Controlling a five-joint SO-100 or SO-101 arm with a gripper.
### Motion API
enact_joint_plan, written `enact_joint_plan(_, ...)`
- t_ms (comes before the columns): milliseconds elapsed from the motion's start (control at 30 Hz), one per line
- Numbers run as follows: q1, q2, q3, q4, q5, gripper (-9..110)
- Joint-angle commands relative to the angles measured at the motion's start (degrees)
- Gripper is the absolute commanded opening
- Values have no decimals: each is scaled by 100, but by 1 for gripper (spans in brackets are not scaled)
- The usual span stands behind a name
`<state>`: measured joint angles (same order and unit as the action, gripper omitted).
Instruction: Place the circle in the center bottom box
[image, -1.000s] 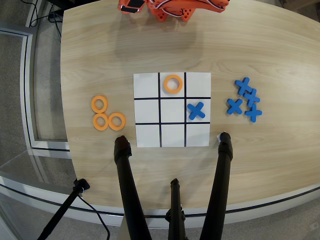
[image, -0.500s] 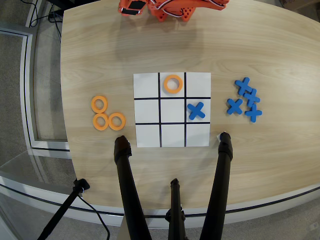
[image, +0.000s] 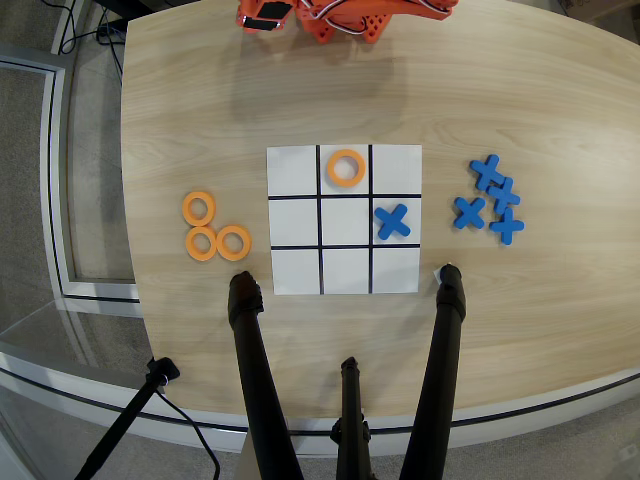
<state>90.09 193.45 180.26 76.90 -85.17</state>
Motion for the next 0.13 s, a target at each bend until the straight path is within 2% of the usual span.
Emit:
enact_joint_plan(0, 18, 97, 316, 44, 18, 0)
enact_joint_plan(100, 18, 97, 316, 44, 18, 0)
